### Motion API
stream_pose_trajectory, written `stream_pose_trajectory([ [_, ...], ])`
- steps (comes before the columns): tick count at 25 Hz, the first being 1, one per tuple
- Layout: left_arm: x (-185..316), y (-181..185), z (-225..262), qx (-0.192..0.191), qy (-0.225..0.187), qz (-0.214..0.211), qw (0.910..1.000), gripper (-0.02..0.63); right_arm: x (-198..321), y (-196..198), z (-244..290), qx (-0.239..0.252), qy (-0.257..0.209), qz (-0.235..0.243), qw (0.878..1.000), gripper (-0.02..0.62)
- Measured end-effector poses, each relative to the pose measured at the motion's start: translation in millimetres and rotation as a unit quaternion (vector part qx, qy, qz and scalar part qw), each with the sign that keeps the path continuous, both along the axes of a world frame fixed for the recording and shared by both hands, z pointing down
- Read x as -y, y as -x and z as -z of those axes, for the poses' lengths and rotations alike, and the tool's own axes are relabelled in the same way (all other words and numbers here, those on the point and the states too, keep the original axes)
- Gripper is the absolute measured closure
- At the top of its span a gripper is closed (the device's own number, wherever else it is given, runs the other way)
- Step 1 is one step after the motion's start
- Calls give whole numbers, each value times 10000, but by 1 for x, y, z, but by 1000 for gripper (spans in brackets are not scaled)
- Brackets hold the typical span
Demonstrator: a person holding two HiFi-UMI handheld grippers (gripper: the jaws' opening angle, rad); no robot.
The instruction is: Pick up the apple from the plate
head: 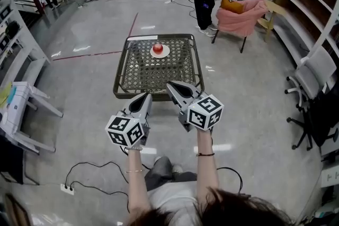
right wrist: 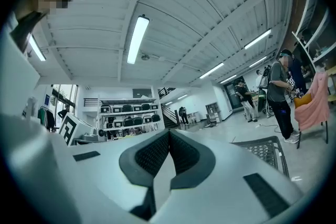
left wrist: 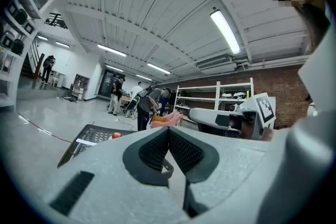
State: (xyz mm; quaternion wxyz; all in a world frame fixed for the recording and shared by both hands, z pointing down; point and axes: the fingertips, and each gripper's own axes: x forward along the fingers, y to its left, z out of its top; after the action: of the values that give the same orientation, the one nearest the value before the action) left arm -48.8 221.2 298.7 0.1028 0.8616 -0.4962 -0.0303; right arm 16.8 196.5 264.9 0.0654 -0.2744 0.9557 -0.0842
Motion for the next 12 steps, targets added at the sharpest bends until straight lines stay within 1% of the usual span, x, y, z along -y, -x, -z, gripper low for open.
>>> stream_pose_trajectory([
  [4, -1, -5, -8, 55, 82, 26, 9999, 595, 1, -3, -7, 21, 131, 62, 9999, 586],
  [7, 4, -4, -7, -42, 99, 80, 9999, 595, 4, -5, -8, 47, 167, 123, 9998, 586],
  [12, 14, 3, -11, -39, 192, 24, 9998, 595, 13, 6, -13, 115, 255, 153, 9995, 586],
])
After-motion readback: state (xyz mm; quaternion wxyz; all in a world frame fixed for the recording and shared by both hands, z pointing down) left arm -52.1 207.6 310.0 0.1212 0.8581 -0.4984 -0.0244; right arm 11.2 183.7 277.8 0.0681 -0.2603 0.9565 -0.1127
